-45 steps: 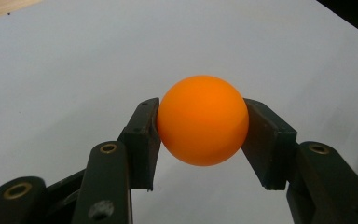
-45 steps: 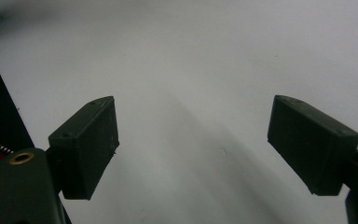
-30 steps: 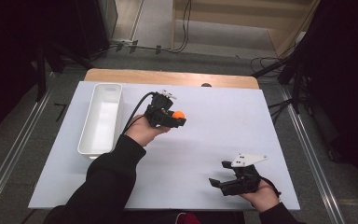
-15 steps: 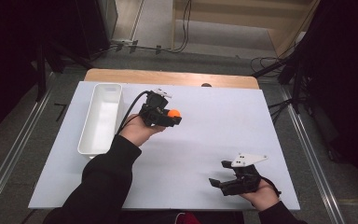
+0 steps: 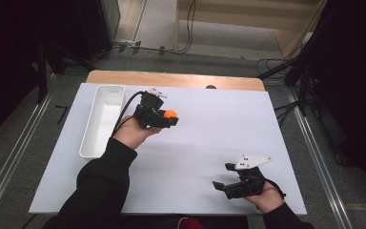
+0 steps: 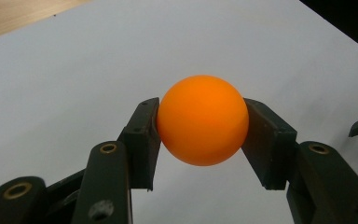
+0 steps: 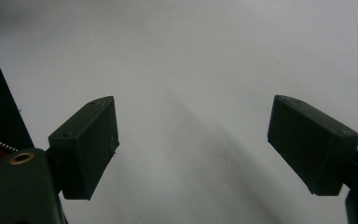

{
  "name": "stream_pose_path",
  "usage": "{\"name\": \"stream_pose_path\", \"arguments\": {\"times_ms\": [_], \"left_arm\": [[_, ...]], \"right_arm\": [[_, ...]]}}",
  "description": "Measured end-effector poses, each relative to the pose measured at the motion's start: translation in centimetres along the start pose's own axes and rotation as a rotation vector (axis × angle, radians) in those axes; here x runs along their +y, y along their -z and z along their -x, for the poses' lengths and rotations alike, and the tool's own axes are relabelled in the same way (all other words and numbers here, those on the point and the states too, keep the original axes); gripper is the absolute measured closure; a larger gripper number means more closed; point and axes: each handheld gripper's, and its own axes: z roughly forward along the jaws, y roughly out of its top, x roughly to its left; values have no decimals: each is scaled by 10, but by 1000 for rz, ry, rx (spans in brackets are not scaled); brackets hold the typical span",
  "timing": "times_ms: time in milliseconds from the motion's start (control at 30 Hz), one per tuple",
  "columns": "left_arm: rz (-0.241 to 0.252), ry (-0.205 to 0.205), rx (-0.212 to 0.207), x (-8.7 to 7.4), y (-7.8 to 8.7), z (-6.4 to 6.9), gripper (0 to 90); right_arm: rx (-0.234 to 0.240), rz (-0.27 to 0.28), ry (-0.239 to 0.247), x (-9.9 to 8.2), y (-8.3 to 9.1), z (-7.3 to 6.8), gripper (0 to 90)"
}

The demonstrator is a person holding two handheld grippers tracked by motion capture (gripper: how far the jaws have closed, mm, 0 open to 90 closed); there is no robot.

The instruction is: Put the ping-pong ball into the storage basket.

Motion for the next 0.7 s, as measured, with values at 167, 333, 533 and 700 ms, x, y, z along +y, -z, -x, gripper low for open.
{"name": "stream_pose_path", "arguments": {"times_ms": [167,333,533,700], "left_arm": [[0,1,5,-1,6,-3,499],[3,6,20,-3,12,-9,499],[4,0,20,-3,19,-14,499],[-1,1,21,-3,23,-17,499]], "right_arm": [[-1,-2,3,1,0,1,150],[-1,-1,4,1,-1,1,150],[7,-4,7,2,-1,1,150],[6,-5,6,2,-1,1,150]]}}
